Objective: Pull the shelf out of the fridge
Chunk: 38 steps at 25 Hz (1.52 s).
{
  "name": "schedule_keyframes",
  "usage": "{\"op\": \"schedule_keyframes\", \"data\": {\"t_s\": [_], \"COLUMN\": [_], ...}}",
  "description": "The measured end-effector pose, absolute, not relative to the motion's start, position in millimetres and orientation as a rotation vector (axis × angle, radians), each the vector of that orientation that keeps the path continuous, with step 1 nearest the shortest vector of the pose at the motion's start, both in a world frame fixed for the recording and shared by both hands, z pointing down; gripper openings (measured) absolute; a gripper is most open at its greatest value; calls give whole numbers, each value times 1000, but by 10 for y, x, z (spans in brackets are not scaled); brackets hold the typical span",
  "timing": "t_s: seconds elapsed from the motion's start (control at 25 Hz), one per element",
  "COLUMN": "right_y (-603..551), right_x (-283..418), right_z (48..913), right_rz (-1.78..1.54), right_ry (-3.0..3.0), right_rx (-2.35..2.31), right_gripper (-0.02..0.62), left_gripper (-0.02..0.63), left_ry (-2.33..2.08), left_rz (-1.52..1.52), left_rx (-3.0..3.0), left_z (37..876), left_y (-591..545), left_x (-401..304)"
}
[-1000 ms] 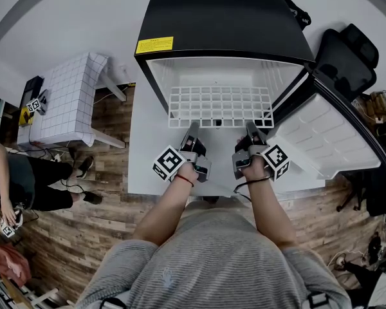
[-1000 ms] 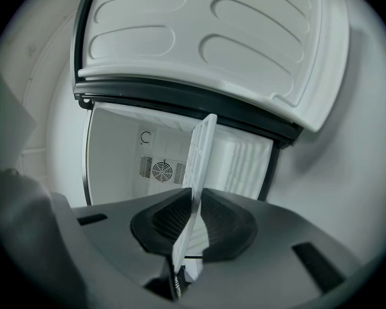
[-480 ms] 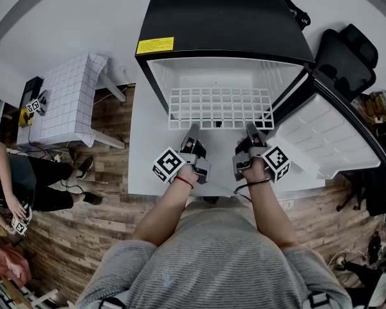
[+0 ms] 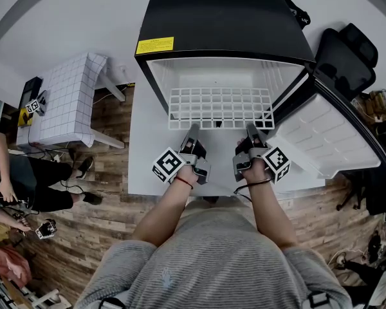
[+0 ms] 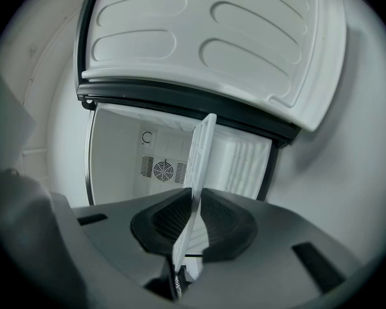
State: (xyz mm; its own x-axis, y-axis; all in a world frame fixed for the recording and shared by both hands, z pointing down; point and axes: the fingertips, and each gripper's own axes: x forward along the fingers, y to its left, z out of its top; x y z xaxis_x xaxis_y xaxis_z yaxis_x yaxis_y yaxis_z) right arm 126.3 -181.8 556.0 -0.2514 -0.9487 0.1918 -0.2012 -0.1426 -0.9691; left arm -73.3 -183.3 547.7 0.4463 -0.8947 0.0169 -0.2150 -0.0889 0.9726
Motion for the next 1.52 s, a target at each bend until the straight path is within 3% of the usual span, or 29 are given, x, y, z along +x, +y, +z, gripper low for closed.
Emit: {"op": "schedule_keyframes", "data": {"t_s": [1.04, 1.52], "right_y": [-1839, -1695], "right_x": [1265, 1346], "right_z": [5547, 5507], "right_rz": [-1407, -1316], "right_ry": [1538, 1758], "right_rx": [-1332, -1370], "right_gripper": [52, 86], "left_gripper": [57, 87], "left_ry": [-1042, -1055], "left_rz": [-732, -568], "left_rx": [1648, 1845], "left_z": [5500, 5481], "left_y": [-1858, -1780], "left_x": [-778, -776]}}
